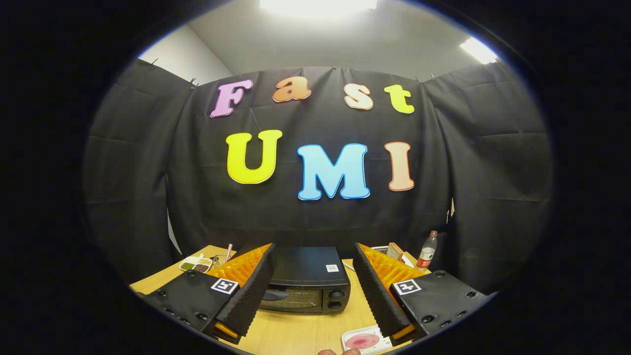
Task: Open the toaster oven, put the food inside, and close the toaster oven door.
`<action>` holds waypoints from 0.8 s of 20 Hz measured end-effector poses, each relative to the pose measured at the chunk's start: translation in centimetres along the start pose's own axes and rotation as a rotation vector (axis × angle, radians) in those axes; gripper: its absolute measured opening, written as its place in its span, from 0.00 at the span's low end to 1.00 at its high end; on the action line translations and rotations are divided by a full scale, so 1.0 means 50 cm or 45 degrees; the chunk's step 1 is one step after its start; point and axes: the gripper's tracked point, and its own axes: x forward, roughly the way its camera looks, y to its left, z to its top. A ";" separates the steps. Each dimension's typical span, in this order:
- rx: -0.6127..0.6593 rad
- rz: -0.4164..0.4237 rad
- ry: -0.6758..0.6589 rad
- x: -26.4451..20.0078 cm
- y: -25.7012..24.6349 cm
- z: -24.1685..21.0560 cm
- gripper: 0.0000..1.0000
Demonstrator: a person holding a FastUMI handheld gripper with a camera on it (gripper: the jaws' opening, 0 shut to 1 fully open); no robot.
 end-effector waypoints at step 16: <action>-0.015 0.089 0.314 0.177 0.137 -0.192 0.98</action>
